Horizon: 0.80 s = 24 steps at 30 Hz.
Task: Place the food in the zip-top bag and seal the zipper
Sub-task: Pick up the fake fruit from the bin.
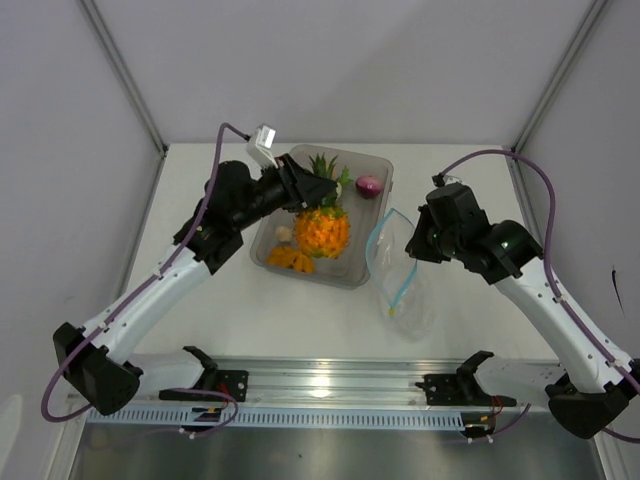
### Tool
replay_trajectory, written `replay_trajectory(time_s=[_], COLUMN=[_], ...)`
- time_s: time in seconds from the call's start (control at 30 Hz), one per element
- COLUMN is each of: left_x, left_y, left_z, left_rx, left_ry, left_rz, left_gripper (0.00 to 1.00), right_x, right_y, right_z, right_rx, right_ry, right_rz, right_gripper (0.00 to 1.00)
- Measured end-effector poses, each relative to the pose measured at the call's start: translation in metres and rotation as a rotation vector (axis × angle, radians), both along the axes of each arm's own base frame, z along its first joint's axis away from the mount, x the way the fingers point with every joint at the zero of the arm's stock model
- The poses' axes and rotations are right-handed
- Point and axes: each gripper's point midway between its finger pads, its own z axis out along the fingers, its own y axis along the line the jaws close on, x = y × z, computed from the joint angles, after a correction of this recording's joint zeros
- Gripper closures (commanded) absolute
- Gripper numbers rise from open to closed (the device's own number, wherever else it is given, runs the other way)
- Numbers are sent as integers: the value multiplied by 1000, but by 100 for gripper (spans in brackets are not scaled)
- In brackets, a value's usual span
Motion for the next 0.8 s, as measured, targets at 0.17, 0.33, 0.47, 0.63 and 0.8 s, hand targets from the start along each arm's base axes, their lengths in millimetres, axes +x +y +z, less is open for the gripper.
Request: replay_trajectory(time_s=[0.17,0.33,0.47,0.63,0.8], left_x=[-25,-43,-52,-59,-68], left_y=[-23,-34,-35,-29,-30], left_z=[-7,-6,21,50,68], left_rx=[-94,-173,-246,-323,-391], left_ry=[-88,-164,-238,-310,-340], left_rz=[-83,-96,-95,-86,-108], left_gripper=[89,89,98,99,99], right_x=[-6,-14,-16,-17,-20], right_y=[17,35,42,46,50], right_z=[0,-2,-2,-4,-4], right_rx=[74,155,172,177,192], right_ry=[35,80,94,106,119], right_rz=[47,102,121,133,142], right_gripper=[100,100,100,100,100])
